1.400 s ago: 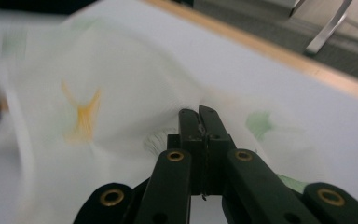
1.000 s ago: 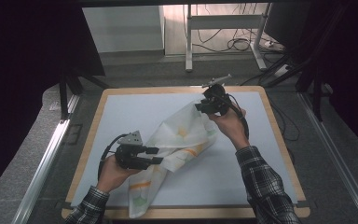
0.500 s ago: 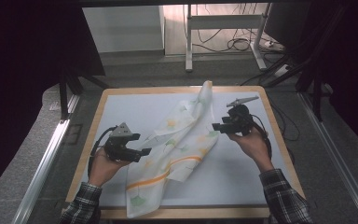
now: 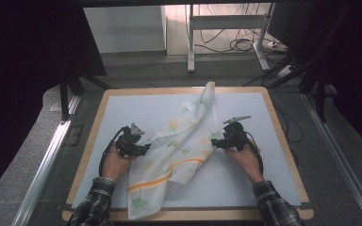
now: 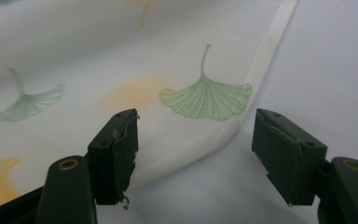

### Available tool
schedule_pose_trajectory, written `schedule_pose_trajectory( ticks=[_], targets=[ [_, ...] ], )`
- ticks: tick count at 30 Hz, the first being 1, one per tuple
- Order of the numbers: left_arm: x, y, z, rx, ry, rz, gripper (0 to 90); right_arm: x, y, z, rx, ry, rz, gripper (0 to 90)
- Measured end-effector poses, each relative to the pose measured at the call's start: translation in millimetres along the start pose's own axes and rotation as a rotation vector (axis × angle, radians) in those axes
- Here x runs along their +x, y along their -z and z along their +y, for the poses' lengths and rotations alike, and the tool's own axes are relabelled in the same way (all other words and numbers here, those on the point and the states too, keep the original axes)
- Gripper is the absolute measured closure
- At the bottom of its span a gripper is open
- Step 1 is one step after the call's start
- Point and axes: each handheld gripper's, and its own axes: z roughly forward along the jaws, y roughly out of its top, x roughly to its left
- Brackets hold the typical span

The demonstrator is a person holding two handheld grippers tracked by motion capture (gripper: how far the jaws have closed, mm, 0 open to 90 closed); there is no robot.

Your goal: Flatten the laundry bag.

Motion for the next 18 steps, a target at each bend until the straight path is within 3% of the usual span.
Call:
schedule_pose_trajectory(
  ticks=[2, 3, 4, 5, 6, 7, 10, 12, 13, 14, 15, 16, 17, 18],
  targets=[
    [2.0, -4.1, -0.5, 0.010, 0.008, -0.018, 55.2, 1.5, -4.7, 0.4, 0.016, 0.013, -0.021, 36.3],
    [3.3, -10.4, -0.3, 0.020, -0.011, -0.042, 62.3, 7.3, -9.8, -0.4, 0.020, 0.048, -0.086, 49.0],
    [3.2, -11.8, 1.2, 0.022, -0.003, -0.050, 73.4, 11.8, -10.5, -0.9, 0.021, 0.081, -0.133, 59.0],
    [2.8, -13.0, 3.7, 0.028, -0.009, -0.048, 82.2, 15.2, -10.3, -0.9, 0.019, 0.091, -0.111, 68.1],
    [2.8, -13.0, 3.7, 0.028, -0.009, -0.048, 88.4, 15.2, -10.3, -0.9, 0.019, 0.091, -0.111, 68.1],
    [1.4, -14.8, 7.8, 0.043, -0.027, -0.019, 88.9, 21.3, -9.4, -1.1, 0.033, 0.110, -0.101, 88.2],
    [7.2, -12.4, 7.9, 0.035, 0.008, 0.012, 89.0, 26.5, -4.1, 1.9, 0.075, 0.134, -0.104, 89.1],
    [11.2, -10.3, 6.1, 0.028, 0.030, 0.027, 88.9, 25.6, 3.0, 3.8, 0.068, 0.123, -0.096, 89.0],
    [22.6, -7.9, 1.1, 0.033, 0.089, 0.031, 88.7, 21.4, 26.5, 10.1, 0.032, 0.093, -0.077, 89.0],
    [22.6, -7.9, 1.1, 0.033, 0.089, 0.031, 88.2, 21.4, 26.5, 10.1, 0.032, 0.093, -0.077, 89.0],
    [33.2, -9.5, -4.8, 0.054, 0.145, 0.045, 85.3, 13.9, 58.2, 20.5, -0.019, 0.096, -0.107, 88.7],
    [33.2, -9.5, -4.8, 0.054, 0.145, 0.045, 80.1, 13.9, 58.2, 20.5, -0.019, 0.096, -0.107, 88.7],
    [39.8, -9.1, -7.5, 0.041, 0.190, 0.056, 71.2, 5.1, 80.0, 32.0, -0.066, 0.081, -0.104, 83.3],
    [41.1, -8.4, -7.7, 0.043, 0.191, 0.069, 62.8, 2.6, 83.8, 35.6, -0.073, 0.077, -0.115, 71.8]
  ],
)
